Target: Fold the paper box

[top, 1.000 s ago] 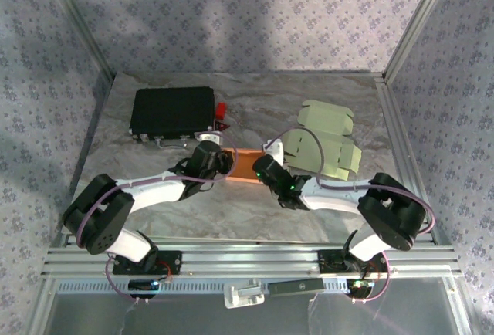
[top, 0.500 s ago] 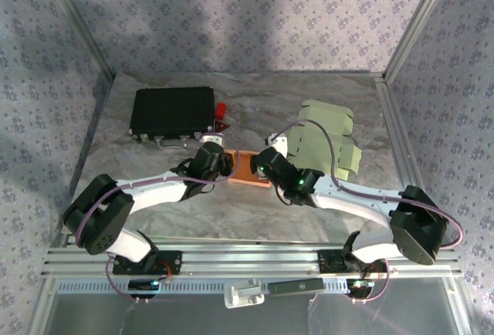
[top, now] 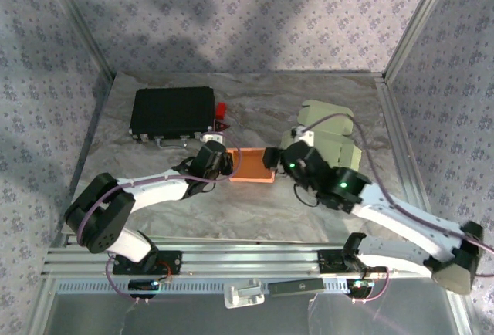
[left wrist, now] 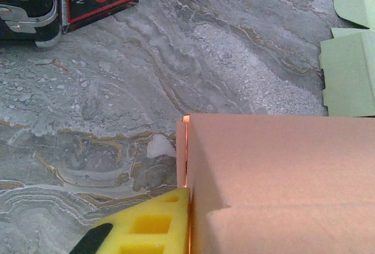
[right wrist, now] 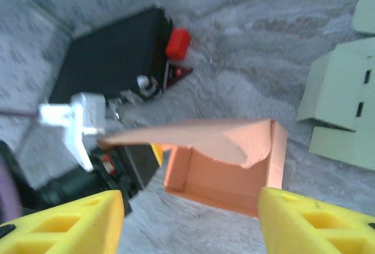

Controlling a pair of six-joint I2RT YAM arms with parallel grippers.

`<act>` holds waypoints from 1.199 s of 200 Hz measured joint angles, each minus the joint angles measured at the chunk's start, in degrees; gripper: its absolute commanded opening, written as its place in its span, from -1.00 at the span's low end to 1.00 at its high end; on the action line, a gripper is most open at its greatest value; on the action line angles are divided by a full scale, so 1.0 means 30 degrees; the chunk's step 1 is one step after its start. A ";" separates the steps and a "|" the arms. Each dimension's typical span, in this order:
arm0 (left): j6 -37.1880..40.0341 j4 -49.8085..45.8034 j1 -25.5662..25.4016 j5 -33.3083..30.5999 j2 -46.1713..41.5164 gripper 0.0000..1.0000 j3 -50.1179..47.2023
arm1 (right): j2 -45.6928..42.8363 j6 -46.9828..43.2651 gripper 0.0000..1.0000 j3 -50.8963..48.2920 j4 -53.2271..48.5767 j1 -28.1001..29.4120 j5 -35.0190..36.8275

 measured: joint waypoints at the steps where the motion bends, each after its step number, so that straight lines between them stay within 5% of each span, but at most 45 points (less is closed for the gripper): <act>1: 0.0000 -0.0007 0.0000 -0.0015 0.0000 -0.77 0.0007 | -0.0131 0.0058 0.24 0.0036 -0.0058 -0.0109 -0.0044; 49: 0.0000 -0.0342 -0.0117 -0.0066 0.0000 -0.77 0.0240 | -0.1989 0.3198 0.28 0.0357 -0.3235 -0.6047 -0.2463; 87: 0.0007 -0.0656 -0.0175 -0.0175 0.0007 -0.77 0.0459 | 0.2127 0.5705 0.18 0.1596 -0.4554 -0.9632 -0.7395; 148: 0.0015 -0.1093 -0.0299 -0.0430 0.0226 -0.77 0.0831 | 0.8531 0.7664 0.10 0.3257 -0.3548 -0.9967 -1.3806; 210: 0.0015 -0.1384 -0.0306 -0.0459 0.0262 -0.77 0.1071 | 1.0462 0.8699 -0.01 0.3271 -0.1734 -0.9967 -1.6196; 240: 0.0015 -0.1501 -0.0335 -0.0568 0.0270 -0.77 0.1093 | 1.1249 0.8823 -0.28 0.3271 -0.1064 -0.9952 -1.6735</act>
